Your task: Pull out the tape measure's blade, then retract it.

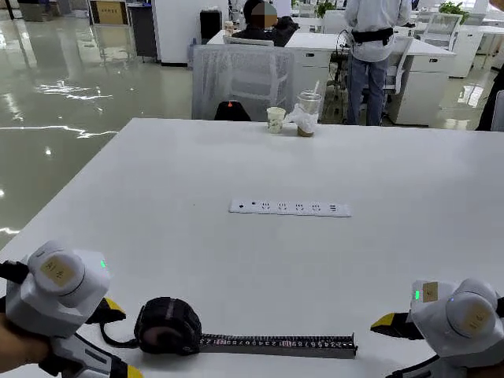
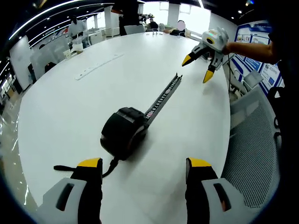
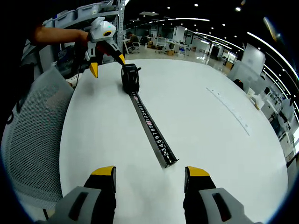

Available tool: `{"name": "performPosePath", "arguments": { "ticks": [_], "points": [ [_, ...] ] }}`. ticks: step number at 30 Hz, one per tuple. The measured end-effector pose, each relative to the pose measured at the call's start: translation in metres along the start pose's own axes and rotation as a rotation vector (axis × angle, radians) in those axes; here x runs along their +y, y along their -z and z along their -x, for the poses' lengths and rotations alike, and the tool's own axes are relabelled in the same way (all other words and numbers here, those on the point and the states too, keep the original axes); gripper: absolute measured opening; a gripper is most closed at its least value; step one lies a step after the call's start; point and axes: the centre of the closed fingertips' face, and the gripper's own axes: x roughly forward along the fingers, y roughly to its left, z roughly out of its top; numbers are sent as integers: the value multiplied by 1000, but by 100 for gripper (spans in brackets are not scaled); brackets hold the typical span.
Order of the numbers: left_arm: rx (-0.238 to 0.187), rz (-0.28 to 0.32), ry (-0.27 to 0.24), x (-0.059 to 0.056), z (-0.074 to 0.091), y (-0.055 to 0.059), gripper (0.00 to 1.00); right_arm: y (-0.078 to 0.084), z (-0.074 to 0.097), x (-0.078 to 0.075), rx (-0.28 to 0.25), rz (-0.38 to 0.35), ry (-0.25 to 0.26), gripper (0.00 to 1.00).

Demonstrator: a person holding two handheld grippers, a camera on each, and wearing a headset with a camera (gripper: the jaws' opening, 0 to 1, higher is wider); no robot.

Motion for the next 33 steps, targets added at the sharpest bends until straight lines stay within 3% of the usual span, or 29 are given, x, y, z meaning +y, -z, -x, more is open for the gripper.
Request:
{"name": "performPosePath", "arguments": {
  "ticks": [19, 28, 33],
  "points": [
    [-116, 104, -89, -26, 15, -1, 79, -12, 21, 28, -88, -148, 106, 72],
    [-186, 181, -137, -40, 26, -3, 80, -19, 25, 42, -125, -218, 153, 76],
    [-219, 217, -168, -41, 30, -5, 82, -25, 27, 48, -151, -260, 178, 79]
  ]
}}
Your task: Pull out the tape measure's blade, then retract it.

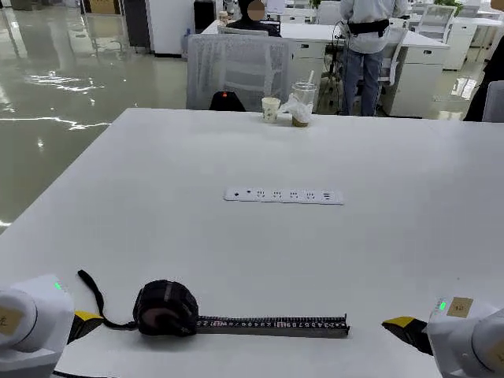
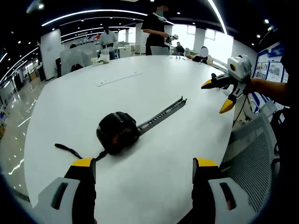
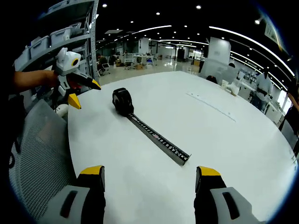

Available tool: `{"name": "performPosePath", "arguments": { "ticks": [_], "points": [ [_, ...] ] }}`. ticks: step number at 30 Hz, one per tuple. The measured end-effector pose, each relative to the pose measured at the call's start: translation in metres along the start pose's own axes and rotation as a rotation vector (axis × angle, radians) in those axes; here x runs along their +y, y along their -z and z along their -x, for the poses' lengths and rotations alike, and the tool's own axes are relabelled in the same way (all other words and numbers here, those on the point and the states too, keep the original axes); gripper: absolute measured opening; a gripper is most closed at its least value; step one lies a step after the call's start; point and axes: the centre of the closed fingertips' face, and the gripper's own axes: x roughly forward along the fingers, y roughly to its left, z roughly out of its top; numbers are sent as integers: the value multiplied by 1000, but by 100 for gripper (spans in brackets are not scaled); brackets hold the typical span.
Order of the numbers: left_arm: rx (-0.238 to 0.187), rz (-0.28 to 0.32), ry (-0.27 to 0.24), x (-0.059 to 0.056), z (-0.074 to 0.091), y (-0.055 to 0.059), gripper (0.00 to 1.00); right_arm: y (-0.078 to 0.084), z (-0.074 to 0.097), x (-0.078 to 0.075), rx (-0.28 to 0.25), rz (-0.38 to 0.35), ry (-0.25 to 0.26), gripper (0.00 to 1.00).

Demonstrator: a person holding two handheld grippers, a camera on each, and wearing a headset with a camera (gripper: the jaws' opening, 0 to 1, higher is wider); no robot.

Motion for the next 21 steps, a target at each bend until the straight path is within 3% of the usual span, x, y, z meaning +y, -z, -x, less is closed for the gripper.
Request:
{"name": "performPosePath", "arguments": {
  "ticks": [5, 21],
  "points": [
    [-31, 25, -31, -2, 4, -4, 83, -3, 2, 4, -8, -25, 25, 83],
    [-99, 121, -82, -28, 13, -5, 88, -9, 10, 25, -62, -153, 93, 90]
  ]
}}
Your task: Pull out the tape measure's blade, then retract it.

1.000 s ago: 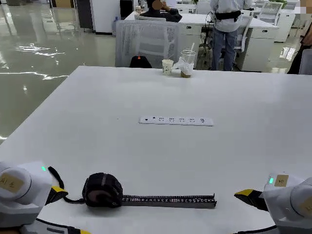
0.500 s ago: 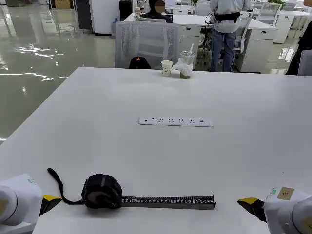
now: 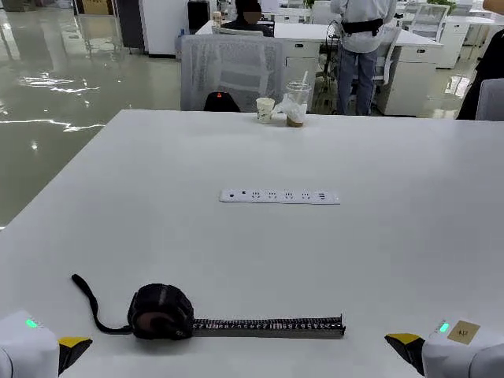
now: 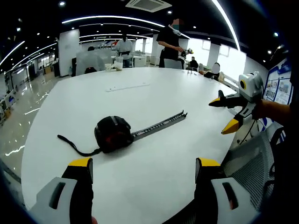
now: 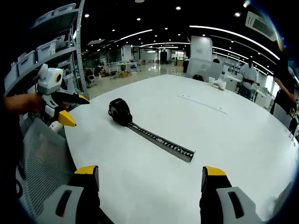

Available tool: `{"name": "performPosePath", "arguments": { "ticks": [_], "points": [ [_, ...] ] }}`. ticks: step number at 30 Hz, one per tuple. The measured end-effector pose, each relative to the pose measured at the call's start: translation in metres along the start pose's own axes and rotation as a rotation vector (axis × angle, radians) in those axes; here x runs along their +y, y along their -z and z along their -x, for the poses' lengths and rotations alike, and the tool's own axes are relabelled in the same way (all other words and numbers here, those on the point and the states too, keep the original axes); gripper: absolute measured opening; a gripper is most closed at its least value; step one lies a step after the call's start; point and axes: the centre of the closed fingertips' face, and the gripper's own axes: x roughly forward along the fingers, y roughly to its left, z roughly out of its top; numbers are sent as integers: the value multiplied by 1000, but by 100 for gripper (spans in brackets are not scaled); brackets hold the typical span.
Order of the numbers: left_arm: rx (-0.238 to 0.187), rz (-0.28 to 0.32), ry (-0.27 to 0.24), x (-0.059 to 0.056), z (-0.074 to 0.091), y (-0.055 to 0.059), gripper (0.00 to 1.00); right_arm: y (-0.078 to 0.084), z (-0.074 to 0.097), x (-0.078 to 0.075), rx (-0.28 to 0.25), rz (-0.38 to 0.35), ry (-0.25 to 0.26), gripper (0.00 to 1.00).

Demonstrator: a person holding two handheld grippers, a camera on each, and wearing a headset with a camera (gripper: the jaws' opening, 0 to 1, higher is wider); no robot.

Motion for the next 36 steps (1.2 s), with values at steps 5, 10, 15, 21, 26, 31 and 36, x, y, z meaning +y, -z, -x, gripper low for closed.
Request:
{"name": "performPosePath", "arguments": {
  "ticks": [5, 10, 15, 21, 26, 31, 36],
  "points": [
    [-6, 3, 5, -11, 5, -1, 91, -1, 2, 10, -6, -12, 4, 94],
    [-19, 24, -26, -14, 8, 1, 94, -4, 5, 14, -24, -49, 23, 97],
    [-34, 50, -57, -17, 10, 1, 98, -4, 8, 18, -32, -70, 44, 99],
    [-44, 60, -64, -25, 11, 1, 99, -9, 10, 25, -54, -108, 55, 99],
    [-49, 65, -77, -28, 13, -1, 99, -11, 11, 32, -65, -120, 59, 99],
    [-56, 93, -100, -30, 16, -2, 99, -13, 12, 37, -70, -134, 63, 99],
    [-54, 94, -108, -27, 20, -2, 99, -13, 11, 40, -69, -151, 68, 99]
  ]
}}
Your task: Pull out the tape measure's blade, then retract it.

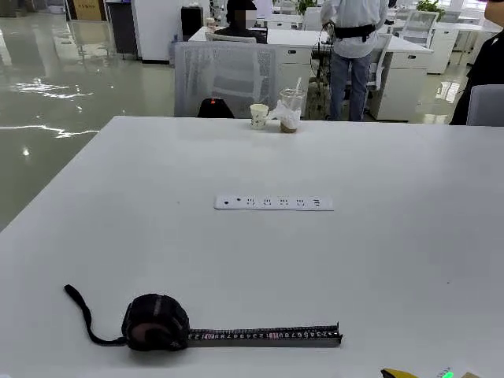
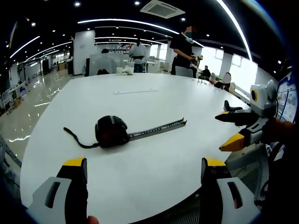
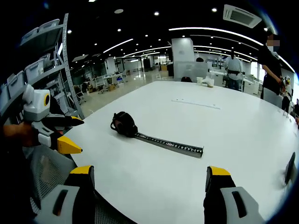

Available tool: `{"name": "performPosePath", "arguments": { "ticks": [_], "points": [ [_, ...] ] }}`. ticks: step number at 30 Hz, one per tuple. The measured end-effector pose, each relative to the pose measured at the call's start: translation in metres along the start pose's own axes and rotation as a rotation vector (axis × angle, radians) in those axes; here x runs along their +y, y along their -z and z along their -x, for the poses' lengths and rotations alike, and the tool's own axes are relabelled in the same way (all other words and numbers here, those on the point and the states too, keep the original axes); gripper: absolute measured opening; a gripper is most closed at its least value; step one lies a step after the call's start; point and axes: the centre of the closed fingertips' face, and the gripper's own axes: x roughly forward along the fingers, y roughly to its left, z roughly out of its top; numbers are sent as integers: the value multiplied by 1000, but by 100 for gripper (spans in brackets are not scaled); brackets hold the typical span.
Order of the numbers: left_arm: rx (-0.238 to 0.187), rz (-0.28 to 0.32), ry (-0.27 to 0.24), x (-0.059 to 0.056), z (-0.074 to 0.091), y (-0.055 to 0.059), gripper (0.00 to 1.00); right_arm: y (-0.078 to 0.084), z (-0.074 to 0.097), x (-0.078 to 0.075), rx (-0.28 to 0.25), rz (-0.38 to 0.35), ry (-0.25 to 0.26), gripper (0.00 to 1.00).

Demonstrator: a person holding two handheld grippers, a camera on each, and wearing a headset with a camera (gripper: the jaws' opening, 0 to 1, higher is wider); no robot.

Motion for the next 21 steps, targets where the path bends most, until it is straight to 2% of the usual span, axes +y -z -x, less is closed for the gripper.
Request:
{"name": "performPosePath", "arguments": {
  "ticks": [11, 21],
  "points": [
    [0, 4, -19, 4, 1, -2, 99, -4, -1, 3, -10, -24, -1, 99],
    [-1, 1, -29, 6, 1, -3, 99, -1, 2, -2, -7, -39, 15, 99]
  ]
}}
